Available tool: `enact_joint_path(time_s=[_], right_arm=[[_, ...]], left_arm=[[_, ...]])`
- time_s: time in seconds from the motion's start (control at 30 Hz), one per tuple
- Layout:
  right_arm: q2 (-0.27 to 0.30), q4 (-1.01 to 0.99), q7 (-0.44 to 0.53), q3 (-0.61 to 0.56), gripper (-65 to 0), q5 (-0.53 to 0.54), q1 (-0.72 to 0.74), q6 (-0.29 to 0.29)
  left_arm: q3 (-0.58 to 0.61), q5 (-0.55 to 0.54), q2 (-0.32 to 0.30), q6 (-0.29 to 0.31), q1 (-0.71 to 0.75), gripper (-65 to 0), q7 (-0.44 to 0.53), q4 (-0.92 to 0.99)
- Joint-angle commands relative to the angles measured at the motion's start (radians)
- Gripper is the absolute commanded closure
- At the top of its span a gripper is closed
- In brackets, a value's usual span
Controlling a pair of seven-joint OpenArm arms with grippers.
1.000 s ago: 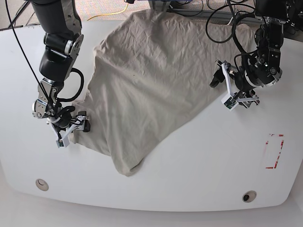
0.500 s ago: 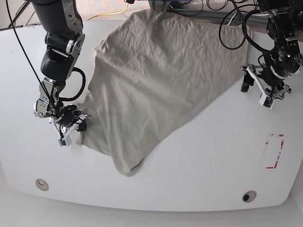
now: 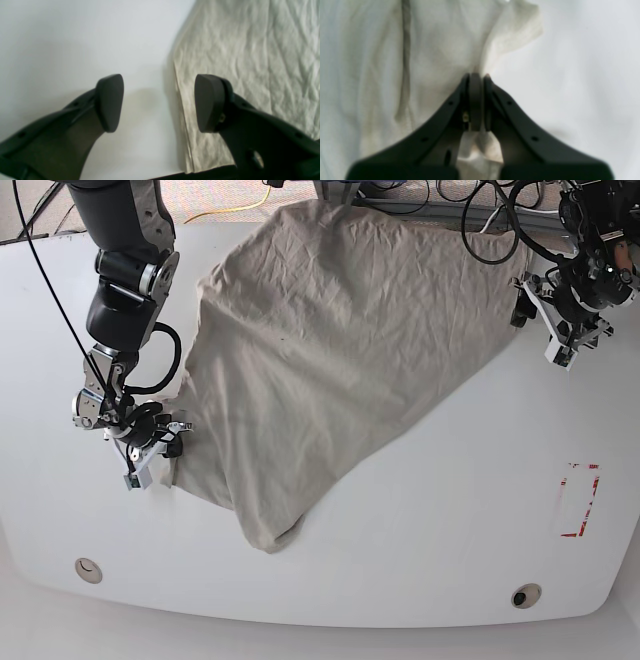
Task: Layout the t-shirt on the table in an organized manner, then fold the t-shirt properly
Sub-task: 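Grasp the shirt's corner with the left gripper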
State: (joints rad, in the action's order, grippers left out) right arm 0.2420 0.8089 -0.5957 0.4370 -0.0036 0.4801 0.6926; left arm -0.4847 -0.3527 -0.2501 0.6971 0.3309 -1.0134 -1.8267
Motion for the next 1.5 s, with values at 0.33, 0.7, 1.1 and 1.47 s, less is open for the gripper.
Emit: enact_joint_path(time_s=[0.33, 0.7, 1.1, 1.47], right_arm=[[0.012, 0.011, 0.006, 0.000, 0.0, 0.001, 0.024, 0.006], [0.012, 0.013, 0.006, 0.001, 0.0, 0.001, 0.024, 0.006], [0.012, 0.013, 0.006, 0.004, 0.0, 0.001, 0.024, 0.006], [0.013, 0.013, 0.006, 0.004, 0.0, 0.001, 0.024, 0.006]], left_arm=[[0.001, -0.013, 0.007, 0.001, 0.095, -40.8, 0.015, -0.014], [-0.001, -0.006, 0.028, 0.001, 0.130, -40.8, 0.015, -0.011], [0.001, -0.006, 0.024, 0.001, 0.149, -40.6, 0.020, 0.072], [0.016, -0.006, 0.027, 0.001, 0.153, -32.1, 0.021, 0.086]])
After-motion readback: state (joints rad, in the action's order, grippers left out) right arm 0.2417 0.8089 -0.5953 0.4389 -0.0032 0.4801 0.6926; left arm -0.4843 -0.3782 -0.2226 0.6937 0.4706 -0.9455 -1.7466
